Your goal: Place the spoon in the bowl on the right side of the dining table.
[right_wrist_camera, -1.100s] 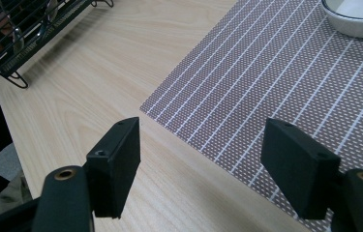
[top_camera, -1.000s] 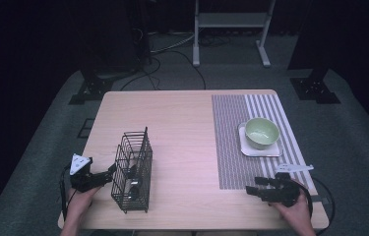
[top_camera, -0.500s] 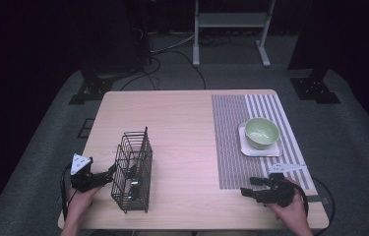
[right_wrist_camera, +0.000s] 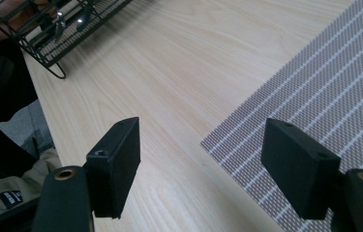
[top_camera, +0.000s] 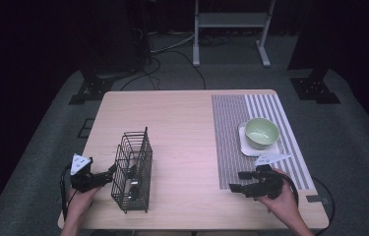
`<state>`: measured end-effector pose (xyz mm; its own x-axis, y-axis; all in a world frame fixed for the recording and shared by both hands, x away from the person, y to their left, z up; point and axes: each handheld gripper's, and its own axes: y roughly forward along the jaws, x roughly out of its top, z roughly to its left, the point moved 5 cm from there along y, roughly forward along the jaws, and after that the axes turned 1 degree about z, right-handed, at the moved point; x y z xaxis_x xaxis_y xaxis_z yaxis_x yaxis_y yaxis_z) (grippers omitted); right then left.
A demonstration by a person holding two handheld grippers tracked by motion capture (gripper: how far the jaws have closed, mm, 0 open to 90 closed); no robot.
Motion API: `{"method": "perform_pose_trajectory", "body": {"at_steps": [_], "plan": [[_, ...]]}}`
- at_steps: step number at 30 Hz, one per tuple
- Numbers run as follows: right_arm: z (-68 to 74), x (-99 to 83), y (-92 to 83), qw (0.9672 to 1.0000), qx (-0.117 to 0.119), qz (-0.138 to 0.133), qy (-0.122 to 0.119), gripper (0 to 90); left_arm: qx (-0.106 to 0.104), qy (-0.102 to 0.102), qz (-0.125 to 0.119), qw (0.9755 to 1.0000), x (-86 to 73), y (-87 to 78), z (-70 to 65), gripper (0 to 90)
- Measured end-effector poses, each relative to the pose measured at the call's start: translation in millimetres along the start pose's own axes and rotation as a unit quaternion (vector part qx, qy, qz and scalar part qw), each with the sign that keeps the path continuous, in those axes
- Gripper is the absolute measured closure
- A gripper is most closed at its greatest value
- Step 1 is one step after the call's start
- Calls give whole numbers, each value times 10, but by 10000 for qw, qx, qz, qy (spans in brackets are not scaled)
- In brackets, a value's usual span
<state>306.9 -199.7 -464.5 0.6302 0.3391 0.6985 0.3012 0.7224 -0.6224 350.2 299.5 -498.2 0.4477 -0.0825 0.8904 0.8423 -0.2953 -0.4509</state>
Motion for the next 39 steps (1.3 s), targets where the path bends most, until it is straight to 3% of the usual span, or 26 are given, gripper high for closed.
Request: {"method": "perform_pose_trajectory", "body": {"at_steps": [24,39], "plan": [[427,667,95,9981,355,189,-464,293,-3,14,-8,10000,0,1,-1,0],[758,1024,352,9942,732,404,-681,294,-27,-31,-10,10000,0,1,5,0]]}}
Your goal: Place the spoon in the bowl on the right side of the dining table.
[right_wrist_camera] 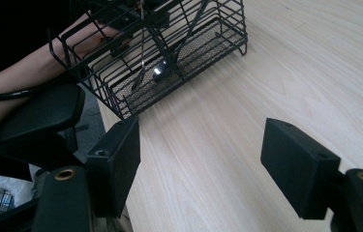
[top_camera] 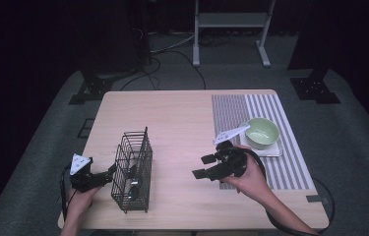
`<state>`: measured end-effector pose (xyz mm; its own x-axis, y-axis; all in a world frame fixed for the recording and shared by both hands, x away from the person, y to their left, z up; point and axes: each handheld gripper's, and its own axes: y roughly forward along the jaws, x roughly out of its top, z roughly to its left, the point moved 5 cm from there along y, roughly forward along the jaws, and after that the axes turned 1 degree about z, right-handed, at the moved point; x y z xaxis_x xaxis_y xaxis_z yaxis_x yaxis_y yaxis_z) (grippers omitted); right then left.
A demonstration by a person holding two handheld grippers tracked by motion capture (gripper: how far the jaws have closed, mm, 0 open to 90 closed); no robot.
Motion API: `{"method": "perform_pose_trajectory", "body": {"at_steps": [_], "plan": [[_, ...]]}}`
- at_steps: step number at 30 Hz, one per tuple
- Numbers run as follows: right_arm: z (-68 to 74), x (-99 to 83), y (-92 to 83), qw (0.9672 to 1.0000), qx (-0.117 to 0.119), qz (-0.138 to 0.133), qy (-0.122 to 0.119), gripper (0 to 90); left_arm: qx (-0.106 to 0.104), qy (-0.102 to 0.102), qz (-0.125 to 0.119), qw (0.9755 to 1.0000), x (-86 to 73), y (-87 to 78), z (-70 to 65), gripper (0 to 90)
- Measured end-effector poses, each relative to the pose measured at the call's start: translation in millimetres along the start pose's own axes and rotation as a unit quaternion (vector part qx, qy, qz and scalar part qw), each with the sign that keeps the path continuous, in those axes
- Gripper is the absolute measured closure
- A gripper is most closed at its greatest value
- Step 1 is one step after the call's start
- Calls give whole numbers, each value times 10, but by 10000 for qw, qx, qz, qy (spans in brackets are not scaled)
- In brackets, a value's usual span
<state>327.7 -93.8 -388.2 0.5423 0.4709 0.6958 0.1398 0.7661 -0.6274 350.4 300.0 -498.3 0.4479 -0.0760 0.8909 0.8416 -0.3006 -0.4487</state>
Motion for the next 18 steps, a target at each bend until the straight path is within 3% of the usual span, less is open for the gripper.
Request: {"method": "perform_pose_trajectory", "body": {"at_steps": [18], "plan": [[171,405,271,9992,324,169,-141,302,0,-21,11,10000,0,-1,2,0]]}}
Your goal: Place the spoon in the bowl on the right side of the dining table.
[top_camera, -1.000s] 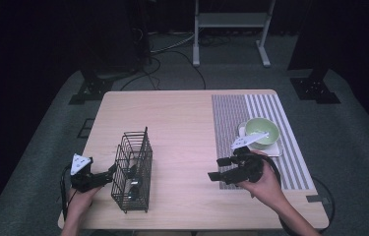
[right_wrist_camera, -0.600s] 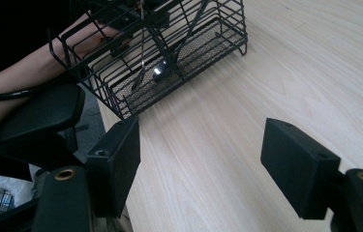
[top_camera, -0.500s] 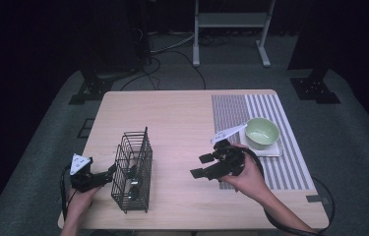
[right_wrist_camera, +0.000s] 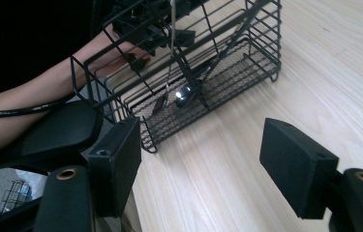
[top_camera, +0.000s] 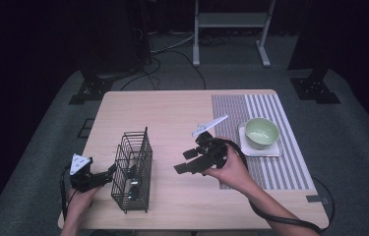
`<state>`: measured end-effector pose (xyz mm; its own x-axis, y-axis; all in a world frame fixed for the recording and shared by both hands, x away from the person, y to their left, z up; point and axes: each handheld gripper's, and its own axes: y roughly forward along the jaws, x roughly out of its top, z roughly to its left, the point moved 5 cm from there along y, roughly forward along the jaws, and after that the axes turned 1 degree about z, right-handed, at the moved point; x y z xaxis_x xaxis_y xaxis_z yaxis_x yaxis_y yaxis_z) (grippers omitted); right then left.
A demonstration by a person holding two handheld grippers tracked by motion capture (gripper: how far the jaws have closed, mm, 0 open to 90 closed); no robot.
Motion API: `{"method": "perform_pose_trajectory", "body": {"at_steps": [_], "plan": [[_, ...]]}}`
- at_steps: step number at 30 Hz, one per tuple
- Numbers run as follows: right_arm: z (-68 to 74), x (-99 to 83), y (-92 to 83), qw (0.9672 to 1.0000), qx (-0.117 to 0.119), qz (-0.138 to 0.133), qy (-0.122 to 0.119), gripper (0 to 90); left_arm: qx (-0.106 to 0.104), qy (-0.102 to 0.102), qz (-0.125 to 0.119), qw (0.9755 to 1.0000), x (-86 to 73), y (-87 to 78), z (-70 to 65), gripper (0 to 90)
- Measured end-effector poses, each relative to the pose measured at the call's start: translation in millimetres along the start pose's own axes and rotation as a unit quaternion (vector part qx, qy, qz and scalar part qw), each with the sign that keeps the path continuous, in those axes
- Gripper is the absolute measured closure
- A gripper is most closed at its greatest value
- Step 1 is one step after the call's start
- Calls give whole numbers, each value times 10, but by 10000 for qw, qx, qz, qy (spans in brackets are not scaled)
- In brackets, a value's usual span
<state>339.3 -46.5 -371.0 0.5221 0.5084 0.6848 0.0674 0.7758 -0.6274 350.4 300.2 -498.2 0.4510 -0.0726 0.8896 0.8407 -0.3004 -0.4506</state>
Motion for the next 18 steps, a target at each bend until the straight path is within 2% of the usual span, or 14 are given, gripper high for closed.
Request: {"method": "perform_pose_trajectory", "body": {"at_steps": [7,18], "plan": [[31,108,122,9999,161,-5,43,302,4,-9,1,10000,0,0,0,0],[59,260,279,9996,289,-36,36,306,-5,-15,-7,10000,0,-1,3,0]]}}
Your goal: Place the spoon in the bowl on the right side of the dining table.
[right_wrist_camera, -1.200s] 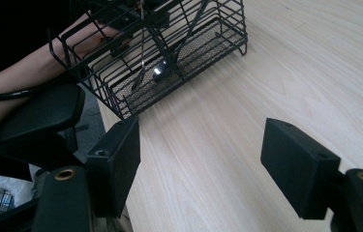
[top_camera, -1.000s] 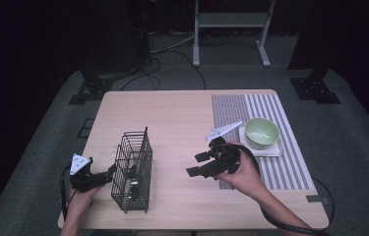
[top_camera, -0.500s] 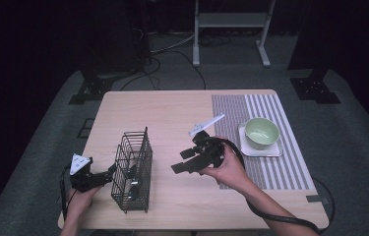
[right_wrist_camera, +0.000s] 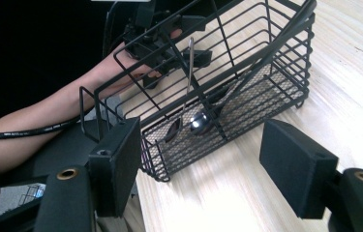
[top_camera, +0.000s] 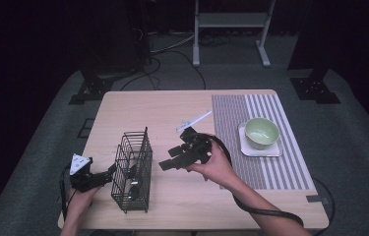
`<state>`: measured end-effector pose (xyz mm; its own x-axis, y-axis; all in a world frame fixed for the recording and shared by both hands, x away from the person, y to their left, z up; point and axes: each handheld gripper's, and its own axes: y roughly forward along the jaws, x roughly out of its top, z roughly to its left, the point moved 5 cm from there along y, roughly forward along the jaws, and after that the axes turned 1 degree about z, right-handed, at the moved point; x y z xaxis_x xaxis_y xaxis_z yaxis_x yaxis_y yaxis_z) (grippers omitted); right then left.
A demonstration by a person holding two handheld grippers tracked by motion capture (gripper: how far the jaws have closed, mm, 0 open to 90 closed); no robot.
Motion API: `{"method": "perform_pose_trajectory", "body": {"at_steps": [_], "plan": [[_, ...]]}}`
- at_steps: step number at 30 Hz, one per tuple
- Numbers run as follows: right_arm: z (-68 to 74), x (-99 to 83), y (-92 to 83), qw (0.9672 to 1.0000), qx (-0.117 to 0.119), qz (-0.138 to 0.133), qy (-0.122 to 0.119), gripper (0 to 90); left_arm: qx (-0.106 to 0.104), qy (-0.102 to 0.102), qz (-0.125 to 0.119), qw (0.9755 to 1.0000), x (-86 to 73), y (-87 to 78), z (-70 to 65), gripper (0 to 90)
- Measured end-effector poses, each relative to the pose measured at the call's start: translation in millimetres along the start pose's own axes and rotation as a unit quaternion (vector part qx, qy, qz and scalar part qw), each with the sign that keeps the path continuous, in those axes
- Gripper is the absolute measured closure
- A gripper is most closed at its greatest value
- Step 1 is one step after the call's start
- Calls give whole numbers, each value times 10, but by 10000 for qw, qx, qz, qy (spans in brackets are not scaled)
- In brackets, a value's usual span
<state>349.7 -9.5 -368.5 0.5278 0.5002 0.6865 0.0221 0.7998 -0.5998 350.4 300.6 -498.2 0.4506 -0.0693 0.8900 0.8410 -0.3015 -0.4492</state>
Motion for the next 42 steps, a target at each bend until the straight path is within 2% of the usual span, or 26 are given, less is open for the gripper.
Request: {"method": "perform_pose_trajectory", "body": {"at_steps": [19,30,36,39,40,41,42], "plan": [[63,204,250,9998,209,9,2,337,-7,-5,-8,10000,0,-2,2,0],[67,259,349,9997,239,63,15,373,-4,-9,-12,10000,0,-2,3,0],[44,302,398,9997,246,43,85,413,-4,-9,-27,10000,1,-3,4,0],[44,312,435,9996,227,87,132,489,-3,-26,-36,10000,1,-3,5,0],[44,312,435,9996,227,87,132,489,-3,-26,-36,10000,1,-3,5,0],[44,314,452,9996,199,124,157,534,-5,-25,-37,10000,1,-3,5,0],[44,314,452,9996,199,124,157,534,-5,-25,-37,10000,1,-3,5,0]]}}
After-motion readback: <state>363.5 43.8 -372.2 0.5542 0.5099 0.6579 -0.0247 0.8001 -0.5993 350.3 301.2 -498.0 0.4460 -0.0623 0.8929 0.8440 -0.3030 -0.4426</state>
